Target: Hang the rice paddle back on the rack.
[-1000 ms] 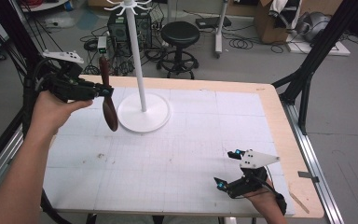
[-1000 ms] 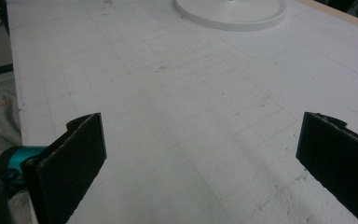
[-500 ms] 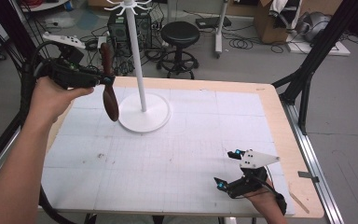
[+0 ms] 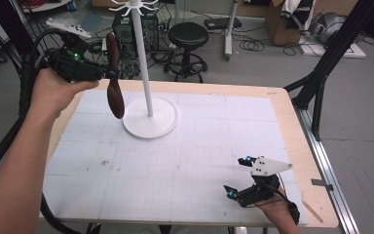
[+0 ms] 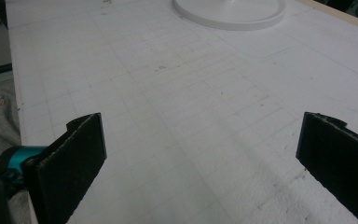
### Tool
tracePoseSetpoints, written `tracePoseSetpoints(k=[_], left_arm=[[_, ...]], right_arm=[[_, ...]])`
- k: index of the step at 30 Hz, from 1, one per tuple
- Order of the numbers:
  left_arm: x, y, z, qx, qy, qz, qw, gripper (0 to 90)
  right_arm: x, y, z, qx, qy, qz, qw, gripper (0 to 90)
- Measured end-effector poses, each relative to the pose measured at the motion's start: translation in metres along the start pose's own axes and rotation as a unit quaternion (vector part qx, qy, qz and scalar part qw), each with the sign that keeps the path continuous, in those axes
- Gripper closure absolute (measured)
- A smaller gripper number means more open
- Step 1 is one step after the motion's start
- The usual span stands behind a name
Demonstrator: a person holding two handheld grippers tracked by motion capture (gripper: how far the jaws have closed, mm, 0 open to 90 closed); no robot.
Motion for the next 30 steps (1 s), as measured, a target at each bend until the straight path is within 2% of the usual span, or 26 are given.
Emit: tracePoseSetpoints(k=[18,30], left_arm=[[0.0,-0.026,0.004,-0.005,-0.006,-0.002,1.0,77.7],[0.003,-0.041,0.008,-0.014,-0.024,0.003,0.9996,77.7]], right_arm=[[-0.001,-0.001,0.0,0.0,0.0,-0.001,1.0,0.3],[-0.001,-0.001,0.0,0.0,0.0,-0.002,1.0,0.3]])
Point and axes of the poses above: each handheld gripper's, and its own axes: x roughly forward along the jaws, y roughly out of its underside, z roughly to its left, the point moved 7 cm from there along x, roughly forward along the jaws, and after that the axes turned 2 degrees about y, right-handed, at the moved point
